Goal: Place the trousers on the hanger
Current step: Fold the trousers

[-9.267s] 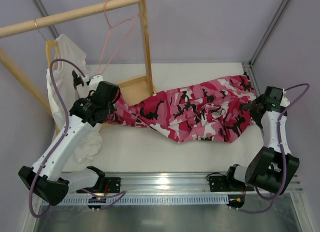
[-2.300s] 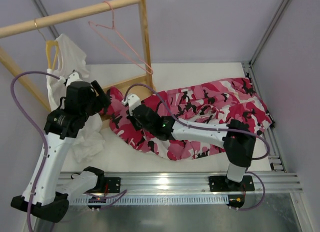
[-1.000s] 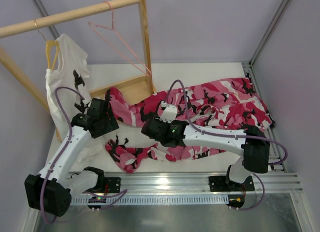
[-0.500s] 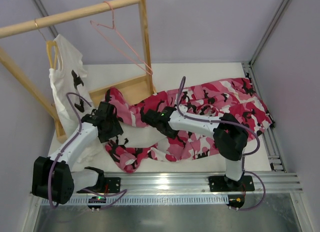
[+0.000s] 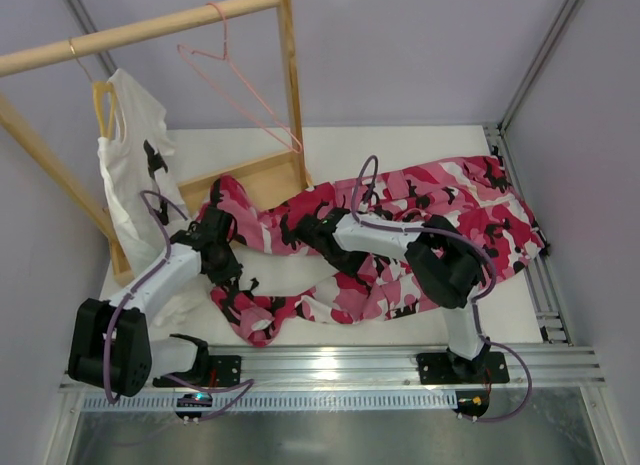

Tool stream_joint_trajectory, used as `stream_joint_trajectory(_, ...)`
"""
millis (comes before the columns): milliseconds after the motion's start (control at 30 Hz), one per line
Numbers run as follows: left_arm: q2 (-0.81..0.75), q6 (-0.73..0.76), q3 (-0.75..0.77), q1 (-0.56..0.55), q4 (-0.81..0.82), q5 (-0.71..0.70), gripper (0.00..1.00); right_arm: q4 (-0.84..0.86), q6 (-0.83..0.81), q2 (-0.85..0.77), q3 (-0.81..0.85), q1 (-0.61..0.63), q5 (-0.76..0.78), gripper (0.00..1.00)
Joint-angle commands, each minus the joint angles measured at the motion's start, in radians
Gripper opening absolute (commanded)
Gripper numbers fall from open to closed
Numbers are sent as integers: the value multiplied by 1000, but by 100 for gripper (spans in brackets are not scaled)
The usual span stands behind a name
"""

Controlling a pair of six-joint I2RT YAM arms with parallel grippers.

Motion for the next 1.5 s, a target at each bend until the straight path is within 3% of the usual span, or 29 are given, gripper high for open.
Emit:
stream_joint_trajectory(0, -2, -4, -4, -2, 39, 12, 23, 6, 41, 27, 4, -3, 13, 47)
stream_joint_trajectory(33, -5, -3, -2, -2, 39, 11, 11, 4, 41, 33, 4, -6, 13, 47)
stream_joint_trajectory(100, -7, 0, 15, -2, 32, 5, 0, 1, 42, 44, 2, -9, 13, 44)
stream_joint_trajectory(133, -8, 3, 22, -2, 23, 0, 0, 1, 49, 46, -4, -10, 13, 42)
stream_joint_trajectory(200, -13, 9, 48, -2, 3, -15, 0, 0, 55, 36, -12, -11, 20, 26)
stream_joint_trajectory(267, -20, 16, 67, -2, -13, -23, 0, 6, 53, 24, -24, -11, 21, 15)
stream_joint_trajectory(300, -23, 19, 84, -2, -22, -35, 0, 6, 52, 9, -27, -13, 25, 4)
stream_joint_trajectory(633, -66, 42, 180, -2, -120, -155, 0, -8, 52, -158, -50, -11, 128, 4)
stream_joint_trajectory(667, -71, 43, 187, -2, -126, -159, 4, -7, 55, -167, -53, -11, 142, 4)
stream_joint_trajectory(700, -74, 43, 188, -2, -129, -160, 17, -7, 59, -175, -55, -11, 143, 4)
stream_joint_trajectory(733, -79, 42, 185, -2, -129, -155, 41, -8, 65, -183, -61, -13, 148, 4)
stream_joint_trajectory(933, -85, 25, 119, -2, -100, -88, 63, -4, 89, -237, -105, -11, 163, 3)
stream_joint_trajectory(1200, 22, -12, 73, -2, 67, 18, 69, 21, 64, -250, -133, -8, 154, 4)
stream_joint_trajectory(1467, 142, -23, 96, -15, 107, 35, 69, 58, 55, -263, -180, -8, 154, 4)
